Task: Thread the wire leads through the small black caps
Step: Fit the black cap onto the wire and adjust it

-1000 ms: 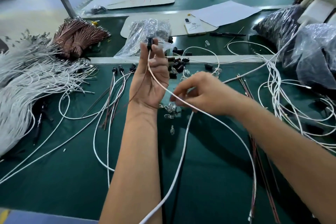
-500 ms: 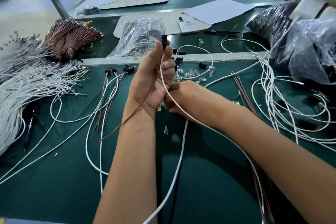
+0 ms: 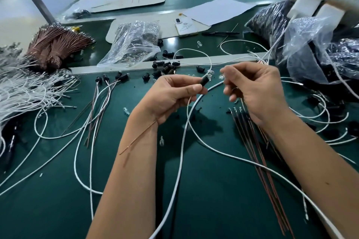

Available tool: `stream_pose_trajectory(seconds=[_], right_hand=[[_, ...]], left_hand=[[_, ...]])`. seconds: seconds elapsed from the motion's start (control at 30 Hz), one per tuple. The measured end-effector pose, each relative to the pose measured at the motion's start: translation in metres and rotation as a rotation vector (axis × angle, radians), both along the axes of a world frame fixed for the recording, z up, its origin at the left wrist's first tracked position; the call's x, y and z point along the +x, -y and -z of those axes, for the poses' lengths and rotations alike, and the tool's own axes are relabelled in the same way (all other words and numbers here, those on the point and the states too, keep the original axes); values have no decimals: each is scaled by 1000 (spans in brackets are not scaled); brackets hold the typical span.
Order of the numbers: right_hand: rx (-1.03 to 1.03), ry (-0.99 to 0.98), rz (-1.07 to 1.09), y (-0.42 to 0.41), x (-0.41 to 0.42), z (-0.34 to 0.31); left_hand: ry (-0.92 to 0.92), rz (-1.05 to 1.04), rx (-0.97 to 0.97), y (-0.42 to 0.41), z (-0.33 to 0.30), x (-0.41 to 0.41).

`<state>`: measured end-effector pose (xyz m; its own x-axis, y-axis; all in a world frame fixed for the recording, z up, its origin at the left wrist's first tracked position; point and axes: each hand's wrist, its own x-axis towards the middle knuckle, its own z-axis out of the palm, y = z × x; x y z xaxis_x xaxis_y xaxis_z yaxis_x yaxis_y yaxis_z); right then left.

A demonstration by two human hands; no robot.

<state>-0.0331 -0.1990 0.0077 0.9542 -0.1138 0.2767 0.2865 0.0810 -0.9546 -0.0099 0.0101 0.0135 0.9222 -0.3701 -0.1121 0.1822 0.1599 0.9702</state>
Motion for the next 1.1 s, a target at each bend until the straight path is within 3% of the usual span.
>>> stream_pose_trajectory(seconds=[0.4, 0.73, 1.1], right_hand=[[-26, 35, -131, -2, -3, 1], [-251, 130, -152, 6, 3, 7], [-216, 128, -243, 11, 0, -1]], left_hand=[[78, 69, 71, 7, 0, -1], [123, 62, 162, 7, 2, -2], [109, 64, 126, 8, 1, -4]])
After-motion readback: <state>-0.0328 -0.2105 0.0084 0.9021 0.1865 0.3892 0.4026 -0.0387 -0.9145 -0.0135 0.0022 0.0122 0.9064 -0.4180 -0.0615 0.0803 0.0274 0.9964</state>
